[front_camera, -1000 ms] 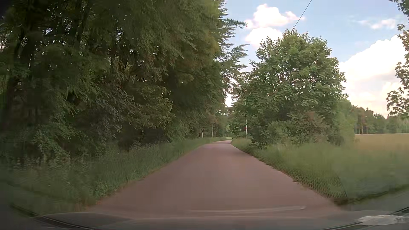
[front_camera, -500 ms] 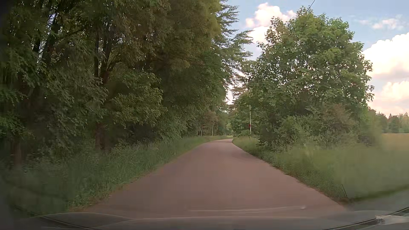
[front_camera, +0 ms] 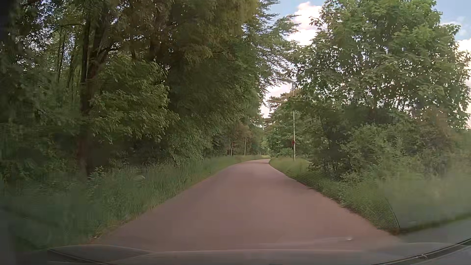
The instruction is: Follow the waypoints while adhering to traffic rules and regulations
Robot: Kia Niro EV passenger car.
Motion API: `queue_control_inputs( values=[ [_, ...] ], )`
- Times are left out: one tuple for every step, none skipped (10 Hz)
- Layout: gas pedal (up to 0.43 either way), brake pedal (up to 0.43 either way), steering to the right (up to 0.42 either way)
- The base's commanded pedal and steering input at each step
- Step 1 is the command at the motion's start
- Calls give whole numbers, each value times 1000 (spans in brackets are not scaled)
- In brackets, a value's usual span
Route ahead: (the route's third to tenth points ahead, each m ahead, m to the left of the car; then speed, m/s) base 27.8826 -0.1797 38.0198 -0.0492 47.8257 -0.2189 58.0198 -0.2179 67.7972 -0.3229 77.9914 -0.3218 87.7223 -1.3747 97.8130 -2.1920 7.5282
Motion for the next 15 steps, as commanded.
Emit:
queue_control_inputs(
  values=[
    [110, 18, -2],
    [110, 18, -2],
    [110, 18, -2],
    [110, 18, -2],
    [110, 18, -2],
    [98, 18, -1],
    [98, 18, -1],
    [98, 18, -1],
    [87, 18, -1],
    [59, 18, -2],
    [47, 18, -2],
    [47, 18, -2],
    [28, 18, -2],
    [8, 18, -2],
    [0, 18, -2]
  ],
)
